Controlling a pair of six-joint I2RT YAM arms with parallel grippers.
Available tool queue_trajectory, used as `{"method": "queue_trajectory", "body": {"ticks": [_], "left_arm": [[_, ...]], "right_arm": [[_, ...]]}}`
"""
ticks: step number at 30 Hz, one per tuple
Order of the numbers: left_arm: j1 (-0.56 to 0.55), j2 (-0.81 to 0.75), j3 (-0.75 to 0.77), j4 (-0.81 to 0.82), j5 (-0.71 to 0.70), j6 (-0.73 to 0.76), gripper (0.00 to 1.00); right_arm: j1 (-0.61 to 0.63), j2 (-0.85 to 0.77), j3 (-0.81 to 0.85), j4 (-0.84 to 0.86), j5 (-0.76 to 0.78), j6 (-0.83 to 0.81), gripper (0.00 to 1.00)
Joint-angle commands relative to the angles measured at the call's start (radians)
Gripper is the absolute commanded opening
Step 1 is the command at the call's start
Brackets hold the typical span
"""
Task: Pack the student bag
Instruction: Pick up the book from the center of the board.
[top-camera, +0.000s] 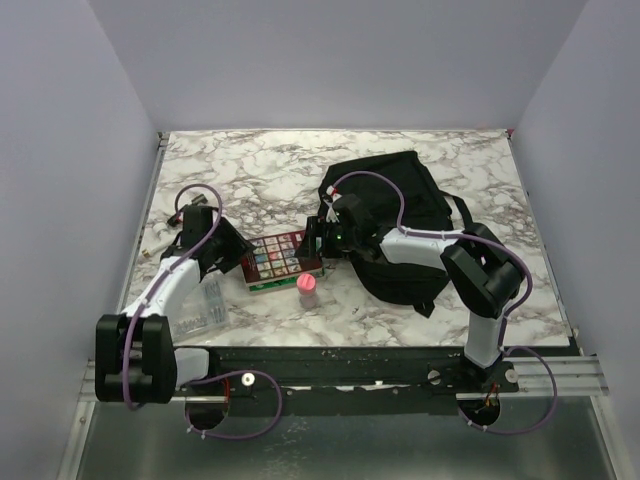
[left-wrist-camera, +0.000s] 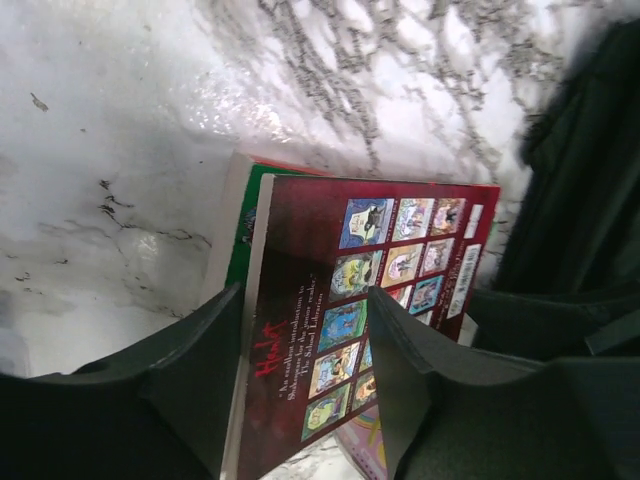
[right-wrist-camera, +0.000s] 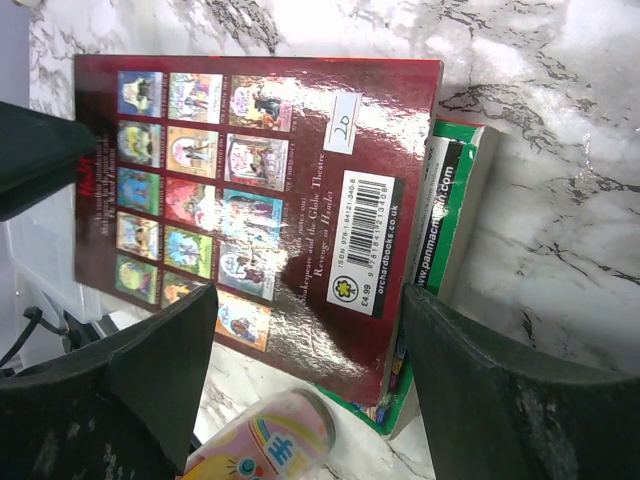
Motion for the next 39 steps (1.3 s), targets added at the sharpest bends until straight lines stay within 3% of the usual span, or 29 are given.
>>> {"method": "queue_trajectory", "body": {"ticks": [1,12,17,20,30,35,39], "left_arm": [[-0.017,-0.109,-0.018,0.036,0.079,-0.032,0.5],[-0.016,-0.212,-0.005,0.038,0.134,-0.026,0.22],[-0.016,-0.229,0.004,0.042,0.177,-0.017,0.15],[-0.017,-0.229,0.026,0.037,0.204,0.0,0.0],[-0.017,-0.325,0.202,0.007,0.387,0.104,0.0],[-0.015,-0.338,0.286,0.065,0.575,0.08,0.0],[-0.018,-0.303,0.31,0.173,0.755,-0.014,0.0]], "right_arm": [[0.014,0.029,-0.026,0.007,-0.042,0.02,0.78],[0.015,-0.013,-0.057,0.019,-0.037,0.016,0.78],[0.015,-0.03,-0.069,0.023,-0.039,0.016,0.78],[0.012,-0.048,-0.068,0.01,-0.03,0.011,0.78],[-0.133,-0.323,-0.096,-0.173,-0.054,-0.092,0.86],[-0.258,-0.526,-0.18,-0.154,-0.233,-0.061,0.92],[-0.29,-0.647,-0.217,-0.053,-0.465,0.026,0.93]]}}
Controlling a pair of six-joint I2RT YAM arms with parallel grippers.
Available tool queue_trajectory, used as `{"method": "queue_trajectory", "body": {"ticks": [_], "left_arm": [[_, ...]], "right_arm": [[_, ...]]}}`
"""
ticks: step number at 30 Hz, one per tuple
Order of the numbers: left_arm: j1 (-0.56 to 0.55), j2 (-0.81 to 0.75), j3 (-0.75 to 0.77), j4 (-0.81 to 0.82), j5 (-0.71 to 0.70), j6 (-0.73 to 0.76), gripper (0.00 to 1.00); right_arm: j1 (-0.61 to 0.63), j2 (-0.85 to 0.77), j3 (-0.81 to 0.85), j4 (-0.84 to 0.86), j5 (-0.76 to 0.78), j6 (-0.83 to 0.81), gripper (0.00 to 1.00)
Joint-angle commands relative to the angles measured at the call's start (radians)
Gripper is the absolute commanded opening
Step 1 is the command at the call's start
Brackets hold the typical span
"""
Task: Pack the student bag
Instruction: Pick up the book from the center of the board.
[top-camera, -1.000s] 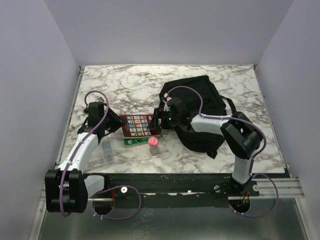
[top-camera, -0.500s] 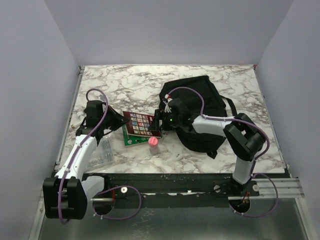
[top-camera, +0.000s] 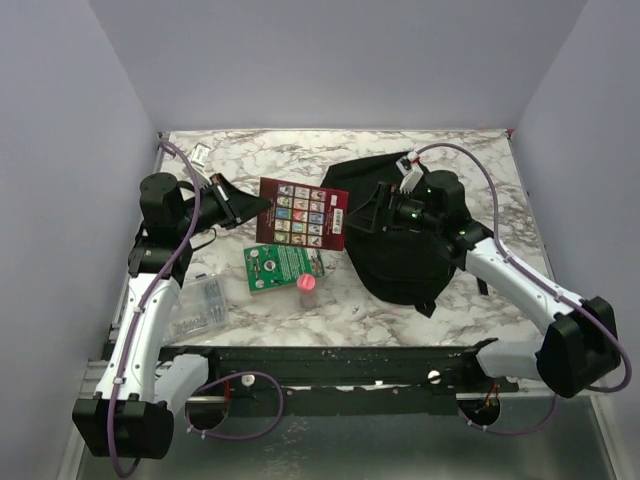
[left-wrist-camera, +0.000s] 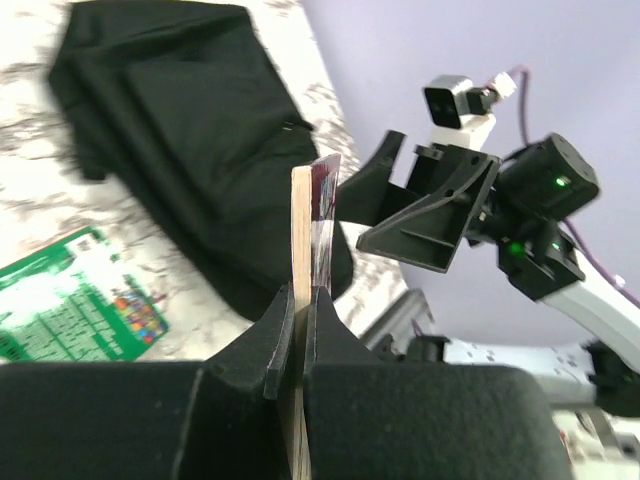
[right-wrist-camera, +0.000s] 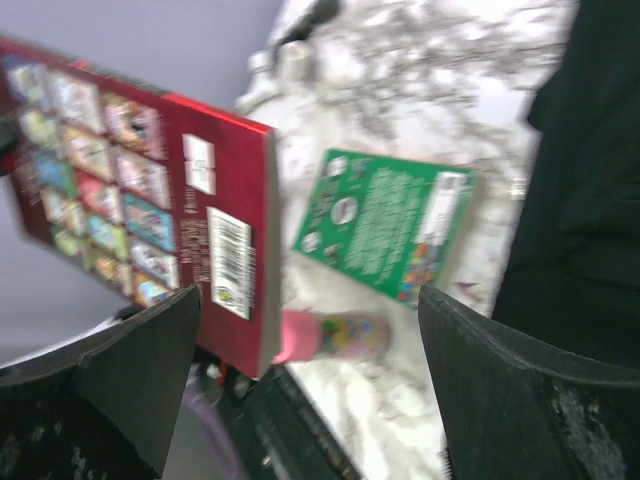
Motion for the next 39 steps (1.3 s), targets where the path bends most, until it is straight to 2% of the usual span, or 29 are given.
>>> {"method": "queue_trajectory", "body": {"ticks": [1,4,7,12,14,20,22,26,28,30,32,33,34,35,36,39], "left_arm": [[-0.007,0.028,0.025,0.152,0.295,-0.104,0.0],[-0.02,0.025,0.023,0.205,0.338,-0.141,0.0],[-0.044,0.017,0.012,0.244,0.361,-0.182,0.0],[-0.091,-0.016,-0.051,0.418,0.345,-0.318,0.0],[-0.124,-0.023,-0.061,0.444,0.327,-0.337,0.0],[-0.21,0.015,-0.058,0.536,0.301,-0.408,0.0],[-0.234,0.034,-0.051,0.548,0.284,-0.423,0.0],[-0.276,0.061,-0.044,0.564,0.24,-0.433,0.0],[-0.301,0.073,-0.038,0.568,0.207,-0.426,0.0],[-0.323,0.086,-0.029,0.568,0.176,-0.422,0.0],[-0.336,0.1,-0.026,0.568,0.143,-0.411,0.0],[-0.338,0.107,-0.029,0.568,0.129,-0.407,0.0],[-0.338,0.114,-0.035,0.568,0.12,-0.4,0.06],[-0.338,0.117,-0.045,0.568,0.114,-0.392,0.18],[-0.338,0.116,-0.063,0.566,0.1,-0.382,0.24],[-0.335,0.087,-0.123,0.521,0.044,-0.321,0.41]], "right_arm": [[-0.003,-0.099,-0.053,0.093,-0.31,0.1,0.93],[-0.004,-0.17,-0.102,0.234,-0.381,0.221,0.93],[-0.003,-0.211,-0.12,0.248,-0.391,0.261,0.92],[-0.003,-0.274,-0.189,0.288,-0.395,0.337,0.89],[-0.003,-0.296,-0.231,0.365,-0.414,0.408,0.88],[-0.003,-0.365,-0.403,0.789,-0.451,0.726,0.81],[-0.003,-0.382,-0.432,0.836,-0.449,0.772,0.75],[-0.002,-0.422,-0.452,0.845,-0.434,0.82,0.51],[-0.002,-0.448,-0.465,0.871,-0.42,0.859,0.43],[-0.003,-0.475,-0.472,0.873,-0.409,0.872,0.26],[-0.003,-0.503,-0.458,0.813,-0.404,0.84,0.05],[-0.003,-0.522,-0.439,0.727,-0.395,0.793,0.01],[-0.003,-0.544,-0.399,0.611,-0.369,0.731,0.01],[-0.003,-0.561,-0.347,0.423,-0.326,0.636,0.01],[-0.003,-0.58,-0.296,0.233,-0.255,0.552,0.01],[-0.003,-0.606,-0.132,-0.191,0.038,0.309,0.0]]}}
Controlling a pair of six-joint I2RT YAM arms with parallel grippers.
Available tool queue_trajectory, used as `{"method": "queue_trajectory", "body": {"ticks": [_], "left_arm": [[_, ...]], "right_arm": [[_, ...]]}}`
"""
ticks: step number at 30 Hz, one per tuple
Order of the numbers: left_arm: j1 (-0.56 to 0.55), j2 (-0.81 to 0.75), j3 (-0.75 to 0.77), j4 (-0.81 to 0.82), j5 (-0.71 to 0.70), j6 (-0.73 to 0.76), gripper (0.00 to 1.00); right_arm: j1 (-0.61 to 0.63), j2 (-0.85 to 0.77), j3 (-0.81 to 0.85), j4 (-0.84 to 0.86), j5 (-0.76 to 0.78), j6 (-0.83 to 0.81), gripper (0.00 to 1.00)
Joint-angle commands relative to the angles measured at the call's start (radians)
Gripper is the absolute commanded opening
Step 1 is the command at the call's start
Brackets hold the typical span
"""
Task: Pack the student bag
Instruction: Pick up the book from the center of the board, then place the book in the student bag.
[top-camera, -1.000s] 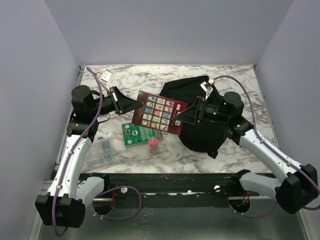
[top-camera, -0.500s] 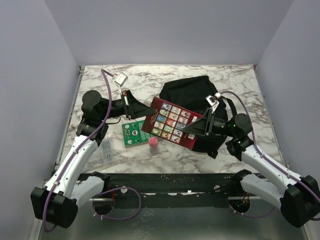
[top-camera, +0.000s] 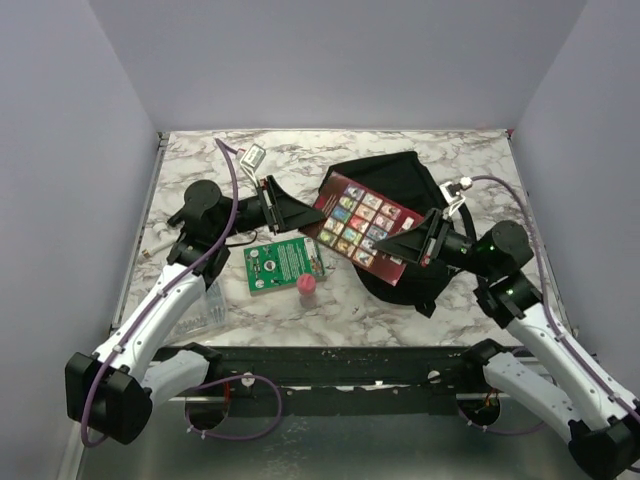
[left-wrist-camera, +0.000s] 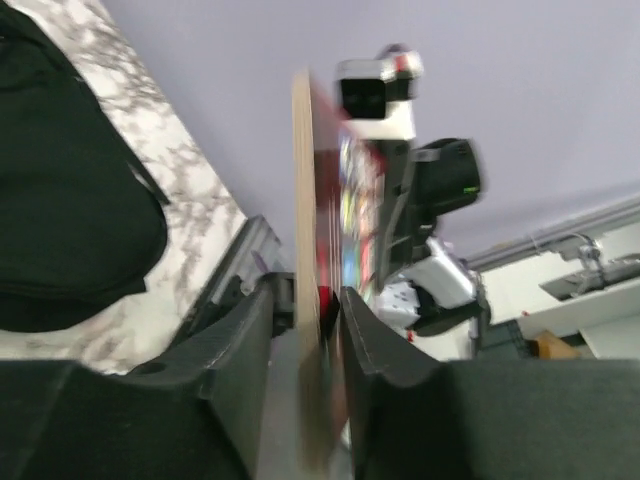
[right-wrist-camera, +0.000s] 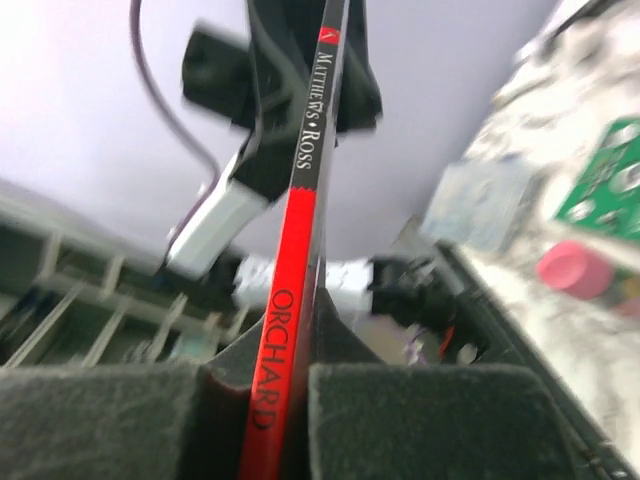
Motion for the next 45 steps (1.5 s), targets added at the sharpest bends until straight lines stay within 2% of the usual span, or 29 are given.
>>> {"method": "queue_trajectory", "body": {"ticks": [1,3,6,10,11,13,17,19,26,34,37,40,45], "left_arm": [[-0.003,-0.033,-0.07,-0.077,-0.126,0.127,0.45],[-0.004,-0.063,-0.067,-0.233,-0.199,0.235,0.56],[-0.027,-0.106,-0.049,-0.422,-0.334,0.392,0.63],[-0.152,-0.103,-0.02,-0.511,-0.486,0.524,0.72],[-0.183,-0.091,-0.012,-0.511,-0.524,0.55,0.8],[-0.276,-0.047,0.016,-0.51,-0.598,0.611,0.87],[-0.484,0.122,0.136,-0.513,-0.709,0.855,0.92],[-0.554,0.223,0.201,-0.521,-0.713,0.973,0.92],[-0.682,0.561,0.473,-0.651,-0.79,1.26,0.89],[-0.731,0.794,0.696,-0.808,-0.778,1.329,0.83],[-0.743,0.853,0.735,-0.832,-0.832,1.337,0.76],[-0.745,0.898,0.767,-0.857,-0.85,1.343,0.63],[-0.748,0.947,0.791,-0.862,-0.93,1.348,0.52]], "right_arm": [[0.002,-0.052,0.246,-0.71,0.453,-0.385,0.0],[0.002,-0.045,0.341,-0.886,0.689,-0.458,0.0],[0.002,-0.041,0.427,-1.045,1.032,-0.535,0.0],[0.002,-0.056,0.482,-1.128,1.311,-0.61,0.0],[0.002,-0.063,0.494,-1.141,1.36,-0.625,0.0],[0.002,-0.088,0.511,-1.157,1.424,-0.656,0.0],[0.002,-0.178,0.515,-1.161,1.478,-0.694,0.0],[0.001,-0.226,0.514,-1.158,1.474,-0.713,0.0],[0.003,-0.332,0.53,-1.198,1.484,-0.748,0.0],[0.004,-0.37,0.549,-1.219,1.487,-0.763,0.0],[0.005,-0.373,0.545,-1.213,1.473,-0.766,0.01],[0.005,-0.377,0.538,-1.209,1.46,-0.765,0.01],[0.005,-0.378,0.531,-1.211,1.447,-0.759,0.0]]}}
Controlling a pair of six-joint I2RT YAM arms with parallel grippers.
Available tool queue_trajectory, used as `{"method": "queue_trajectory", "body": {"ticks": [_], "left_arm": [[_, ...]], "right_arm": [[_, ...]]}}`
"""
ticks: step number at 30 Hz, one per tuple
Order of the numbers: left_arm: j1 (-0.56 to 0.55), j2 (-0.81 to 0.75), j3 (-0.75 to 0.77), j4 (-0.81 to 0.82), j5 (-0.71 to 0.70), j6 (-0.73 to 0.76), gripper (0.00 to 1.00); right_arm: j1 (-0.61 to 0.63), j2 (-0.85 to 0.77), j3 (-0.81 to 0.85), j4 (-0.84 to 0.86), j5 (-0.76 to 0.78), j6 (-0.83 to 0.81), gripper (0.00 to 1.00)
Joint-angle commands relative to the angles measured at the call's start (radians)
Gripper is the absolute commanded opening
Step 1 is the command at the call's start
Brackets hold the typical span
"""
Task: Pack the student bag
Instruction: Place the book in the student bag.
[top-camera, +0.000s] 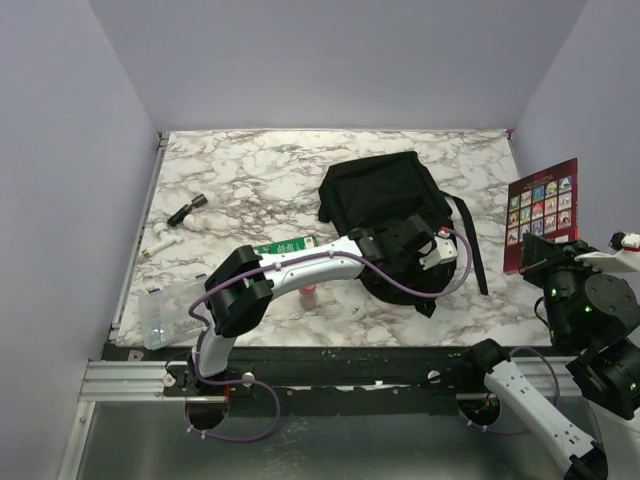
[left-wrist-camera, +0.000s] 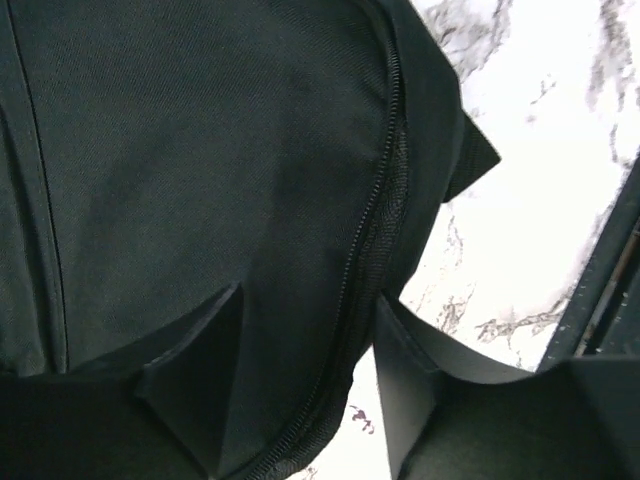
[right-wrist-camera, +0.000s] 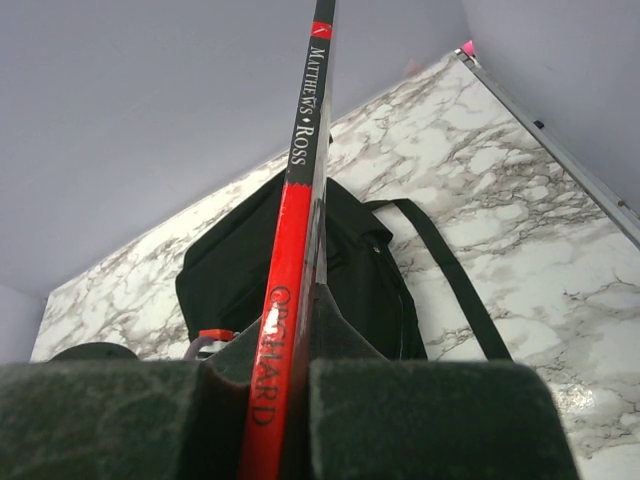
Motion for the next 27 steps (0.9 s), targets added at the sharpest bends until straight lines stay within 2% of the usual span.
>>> {"method": "queue_trajectory", "body": {"ticks": [1,5,8,9,13,19,24,27], "left_arm": [[-0.007,0.048,0.045,-0.041,-0.133,0.022,0.49],[-0.007,0.069,0.08,-0.036,-0.227,-0.001,0.31],[-0.007,0.059,0.101,-0.029,-0.251,-0.027,0.1],[-0.007,0.049,0.101,-0.02,-0.253,-0.04,0.07],[-0.003,0.009,0.129,-0.003,-0.218,-0.11,0.0],[0.052,-0.068,0.14,0.018,-0.102,-0.308,0.0],[0.168,-0.131,0.102,0.066,0.039,-0.518,0.0],[0.26,-0.189,0.006,0.202,0.182,-0.686,0.0]], "right_arm": [[0.002,-0.015,0.006,-0.004,-0.008,-0.01,0.0],[0.003,-0.013,0.0,-0.015,-0.019,0.005,0.0],[0.002,-0.004,-0.007,-0.036,-0.043,0.031,0.0],[0.003,0.002,-0.011,-0.047,-0.054,0.042,0.01],[0.003,0.035,-0.019,-0.11,-0.056,0.111,0.01],[0.003,0.066,-0.019,-0.136,-0.042,0.162,0.0],[0.002,0.096,-0.061,-0.129,-0.117,0.232,0.01],[0.003,0.101,-0.104,-0.12,-0.188,0.303,0.01]]}}
